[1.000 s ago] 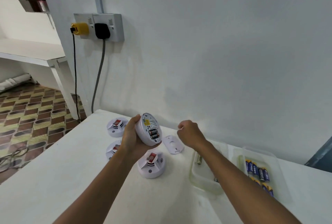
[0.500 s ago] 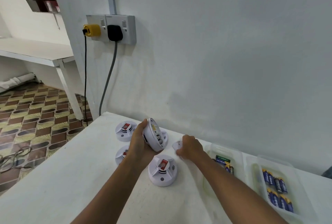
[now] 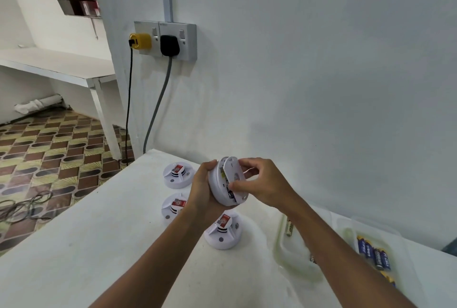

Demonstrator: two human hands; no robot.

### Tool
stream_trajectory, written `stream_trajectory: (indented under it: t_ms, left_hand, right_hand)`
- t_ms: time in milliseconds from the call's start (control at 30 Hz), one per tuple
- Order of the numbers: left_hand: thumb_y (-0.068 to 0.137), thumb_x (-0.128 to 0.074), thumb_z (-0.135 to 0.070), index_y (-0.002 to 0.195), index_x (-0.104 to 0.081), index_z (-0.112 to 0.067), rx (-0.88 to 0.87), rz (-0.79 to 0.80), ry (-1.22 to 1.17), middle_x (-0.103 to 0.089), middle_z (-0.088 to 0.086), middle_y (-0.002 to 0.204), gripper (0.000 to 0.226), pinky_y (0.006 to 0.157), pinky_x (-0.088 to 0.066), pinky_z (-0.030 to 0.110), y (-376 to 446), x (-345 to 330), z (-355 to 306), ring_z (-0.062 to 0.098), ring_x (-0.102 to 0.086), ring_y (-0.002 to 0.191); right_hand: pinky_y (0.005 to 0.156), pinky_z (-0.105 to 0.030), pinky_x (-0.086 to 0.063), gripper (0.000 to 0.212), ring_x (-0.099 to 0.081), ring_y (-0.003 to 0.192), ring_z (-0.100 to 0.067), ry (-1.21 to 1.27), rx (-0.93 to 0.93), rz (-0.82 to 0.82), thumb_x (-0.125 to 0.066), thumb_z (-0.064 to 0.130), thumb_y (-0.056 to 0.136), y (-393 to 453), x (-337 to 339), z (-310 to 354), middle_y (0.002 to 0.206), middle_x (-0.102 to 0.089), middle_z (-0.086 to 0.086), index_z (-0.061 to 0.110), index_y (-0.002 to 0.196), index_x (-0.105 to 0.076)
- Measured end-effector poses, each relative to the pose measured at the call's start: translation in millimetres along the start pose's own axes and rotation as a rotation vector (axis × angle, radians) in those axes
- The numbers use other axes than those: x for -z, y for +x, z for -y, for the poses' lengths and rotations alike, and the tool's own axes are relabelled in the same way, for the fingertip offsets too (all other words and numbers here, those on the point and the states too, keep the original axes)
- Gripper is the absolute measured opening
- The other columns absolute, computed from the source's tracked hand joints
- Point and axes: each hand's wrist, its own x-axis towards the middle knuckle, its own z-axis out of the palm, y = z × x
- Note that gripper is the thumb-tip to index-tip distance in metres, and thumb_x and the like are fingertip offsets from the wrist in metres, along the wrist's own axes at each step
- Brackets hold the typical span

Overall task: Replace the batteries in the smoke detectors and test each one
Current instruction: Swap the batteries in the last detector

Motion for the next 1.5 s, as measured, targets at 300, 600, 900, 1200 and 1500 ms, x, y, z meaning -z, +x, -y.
stream_trajectory:
  t_ms: [300,600,900,1200,1500]
  left_hand:
    - [0.094,-0.037,-0.043,0.077,-0.079,-0.008,-0.020,-0.033,0.057,-0.074,0.016,0.085,0.057,0.100,-0.040,0.046,-3.4,-9.9,8.1,0.030,-0.062,0.090]
    - [0.095,-0.042,-0.049,0.105,-0.067,-0.010,-0.068,-0.153,0.163,-0.071,0.017,0.099,0.047,0.098,-0.046,0.046,-7.3,-15.5,14.4,0.030,-0.065,0.094]
    - [0.096,-0.040,-0.047,0.105,-0.063,-0.027,-0.208,-0.208,0.327,-0.067,0.014,0.107,0.032,0.087,-0.053,0.044,-15.9,-22.8,21.5,0.029,-0.063,0.097]
    - [0.089,-0.061,-0.043,0.118,-0.052,-0.039,-0.498,-0.039,0.857,-0.062,-0.007,0.116,0.031,0.075,-0.054,0.018,-32.1,-11.2,20.4,0.007,-0.063,0.099]
    - [0.056,-0.077,-0.067,0.128,-0.040,-0.046,-0.566,-0.054,1.169,-0.050,-0.024,0.125,0.083,0.079,-0.048,0.006,-62.9,30.8,44.9,-0.005,-0.050,0.113]
  right_hand:
    - [0.067,-0.012,-0.049,0.047,-0.063,0.086,-0.012,-0.086,-0.024,0.019,-0.086,0.025,0.068,-8.4,11.3,8.1,0.099,-0.071,0.001,0.012,0.110,-0.070]
    - [0.081,-0.053,-0.055,0.030,-0.067,0.088,-0.035,0.090,-0.095,-0.028,-0.086,0.030,0.066,-12.0,11.2,7.4,0.086,-0.072,-0.016,0.010,0.086,-0.075]
    - [0.076,-0.045,-0.060,0.034,-0.071,0.082,-0.030,0.250,-0.229,-0.077,-0.083,0.026,0.070,-19.5,5.9,7.8,0.087,-0.073,-0.013,0.002,0.087,-0.066]
    - [0.091,-0.059,-0.050,0.034,-0.063,0.106,-0.035,0.830,-0.348,0.083,-0.052,0.019,0.094,-51.4,8.2,-3.2,0.119,-0.063,-0.025,-0.002,0.118,-0.063]
    - [0.084,-0.057,-0.052,0.041,-0.066,0.099,-0.038,1.151,-0.384,0.317,-0.061,0.059,0.079,-101.6,-19.5,-22.1,0.122,-0.066,-0.015,0.034,0.110,-0.071]
